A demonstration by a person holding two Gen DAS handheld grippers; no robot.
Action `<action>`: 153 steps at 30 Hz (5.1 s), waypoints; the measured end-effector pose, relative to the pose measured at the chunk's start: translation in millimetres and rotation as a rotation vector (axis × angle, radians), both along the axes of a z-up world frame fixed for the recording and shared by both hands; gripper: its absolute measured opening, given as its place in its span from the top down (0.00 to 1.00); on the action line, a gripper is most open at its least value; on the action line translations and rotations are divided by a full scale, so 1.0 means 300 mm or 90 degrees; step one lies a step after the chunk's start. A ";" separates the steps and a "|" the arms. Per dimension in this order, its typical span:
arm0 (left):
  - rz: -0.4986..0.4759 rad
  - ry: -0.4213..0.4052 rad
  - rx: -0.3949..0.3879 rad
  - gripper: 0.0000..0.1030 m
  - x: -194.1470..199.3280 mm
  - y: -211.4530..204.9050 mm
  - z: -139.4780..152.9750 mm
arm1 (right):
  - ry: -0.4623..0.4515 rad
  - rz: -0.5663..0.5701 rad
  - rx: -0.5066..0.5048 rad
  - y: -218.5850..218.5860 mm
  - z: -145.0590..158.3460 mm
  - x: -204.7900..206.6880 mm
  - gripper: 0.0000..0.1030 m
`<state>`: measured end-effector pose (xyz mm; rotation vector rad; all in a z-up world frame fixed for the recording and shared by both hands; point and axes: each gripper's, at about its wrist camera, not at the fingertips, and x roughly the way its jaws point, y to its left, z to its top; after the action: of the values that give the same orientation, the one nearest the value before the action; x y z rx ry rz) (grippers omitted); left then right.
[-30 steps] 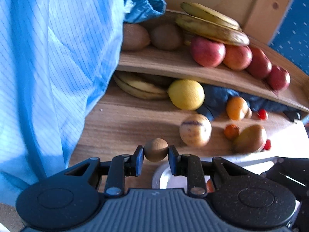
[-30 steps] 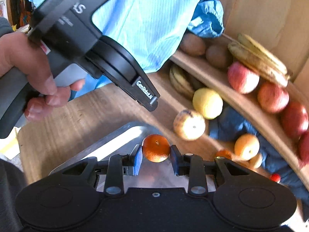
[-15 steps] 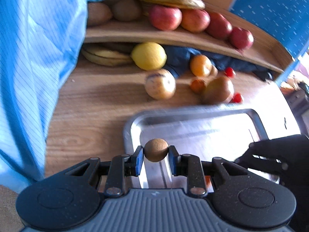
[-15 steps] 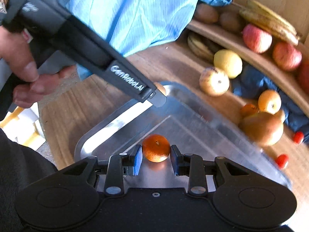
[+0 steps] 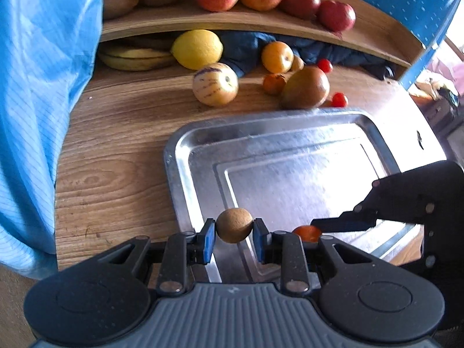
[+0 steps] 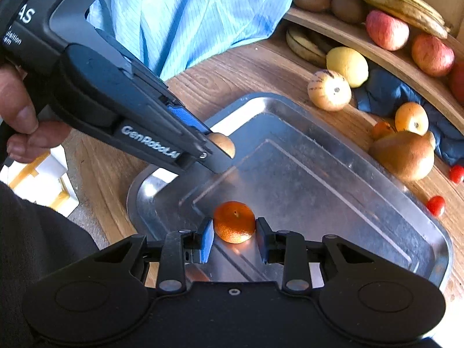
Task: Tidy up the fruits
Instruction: 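Carry the kiwi and orange onto the tray and open both tools, then reach the left tool toward the striped melon-pear while the right tool reaches toward the pear, then close the left tool on the striped melon-pear while the right tool grasps the pear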
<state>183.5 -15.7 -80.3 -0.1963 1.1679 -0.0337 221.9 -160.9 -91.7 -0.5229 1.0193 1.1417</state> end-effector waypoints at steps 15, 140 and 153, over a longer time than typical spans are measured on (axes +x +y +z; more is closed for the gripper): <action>-0.083 0.027 0.024 0.71 -0.023 -0.058 -0.017 | 0.054 -0.036 0.003 -0.061 0.007 -0.002 0.66; 0.086 -0.033 -0.010 0.13 0.491 0.089 -0.094 | -0.068 -0.288 -0.011 0.048 -0.056 0.453 0.09; 0.124 -0.021 -0.016 0.39 0.529 0.069 -0.110 | -0.049 -0.313 -0.010 0.032 -0.066 0.478 0.18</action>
<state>342.2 5.0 -113.3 -0.3292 1.1112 0.1197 365.4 -151.4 -111.4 -0.3001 1.0183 0.6733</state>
